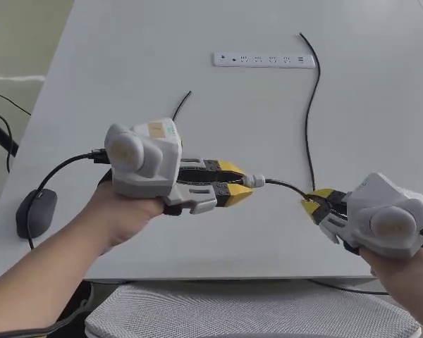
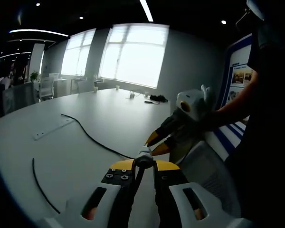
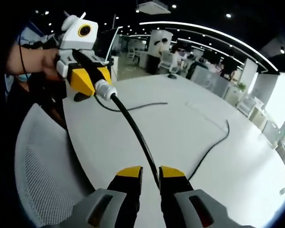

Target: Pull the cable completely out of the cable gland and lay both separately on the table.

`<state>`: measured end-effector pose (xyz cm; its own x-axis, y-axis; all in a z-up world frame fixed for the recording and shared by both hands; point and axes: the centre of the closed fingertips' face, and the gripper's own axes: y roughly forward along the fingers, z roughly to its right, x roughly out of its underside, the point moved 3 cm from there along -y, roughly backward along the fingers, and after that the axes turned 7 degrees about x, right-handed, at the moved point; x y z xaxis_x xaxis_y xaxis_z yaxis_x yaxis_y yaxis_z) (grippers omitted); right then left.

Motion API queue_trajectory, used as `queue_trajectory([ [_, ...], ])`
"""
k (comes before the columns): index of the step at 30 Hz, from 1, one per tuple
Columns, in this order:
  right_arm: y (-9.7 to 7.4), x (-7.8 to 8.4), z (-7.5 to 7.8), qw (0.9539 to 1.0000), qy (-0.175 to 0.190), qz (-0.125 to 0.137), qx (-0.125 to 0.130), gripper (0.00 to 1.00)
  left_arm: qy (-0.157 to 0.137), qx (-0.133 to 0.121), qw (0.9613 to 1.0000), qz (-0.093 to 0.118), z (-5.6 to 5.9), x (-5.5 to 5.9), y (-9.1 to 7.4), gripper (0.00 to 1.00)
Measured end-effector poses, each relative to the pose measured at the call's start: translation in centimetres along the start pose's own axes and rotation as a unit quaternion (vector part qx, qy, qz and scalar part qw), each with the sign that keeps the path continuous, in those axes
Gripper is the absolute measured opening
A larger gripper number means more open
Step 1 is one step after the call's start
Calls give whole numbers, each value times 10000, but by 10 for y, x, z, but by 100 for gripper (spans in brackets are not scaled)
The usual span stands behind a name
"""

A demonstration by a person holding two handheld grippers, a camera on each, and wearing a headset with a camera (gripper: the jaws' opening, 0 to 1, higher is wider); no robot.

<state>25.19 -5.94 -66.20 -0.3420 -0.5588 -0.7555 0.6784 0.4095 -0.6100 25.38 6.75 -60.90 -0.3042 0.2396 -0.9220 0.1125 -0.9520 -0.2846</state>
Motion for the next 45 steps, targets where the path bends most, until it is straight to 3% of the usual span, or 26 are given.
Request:
queue_trajectory([
  [2,-4,-13,-4,9992,-363,148,-18,9,10,-2,10000,-10,0,1,0,15],
  [5,-7,-28,-10,9985,-481,265,-41,10,2,2,10000,-60,-2,3,0,15],
  [10,-8,-53,-24,9932,-1058,472,-146,10,13,7,9999,-106,-3,4,1,15],
  [15,-6,-64,-30,9912,-1180,563,-195,9,51,39,9998,-174,-1,4,4,15],
  [21,-5,-64,-31,9889,-1355,562,-234,6,44,61,9998,-209,0,6,7,15],
  [27,-4,-62,-37,9832,-1717,559,-282,2,54,35,9996,-292,0,10,9,15],
  [37,1,-50,-41,9785,-1979,455,-369,1,49,33,9991,-419,3,18,13,15],
  [45,1,-47,-39,9825,-1783,405,-349,0,26,15,9992,-397,1,18,17,15],
])
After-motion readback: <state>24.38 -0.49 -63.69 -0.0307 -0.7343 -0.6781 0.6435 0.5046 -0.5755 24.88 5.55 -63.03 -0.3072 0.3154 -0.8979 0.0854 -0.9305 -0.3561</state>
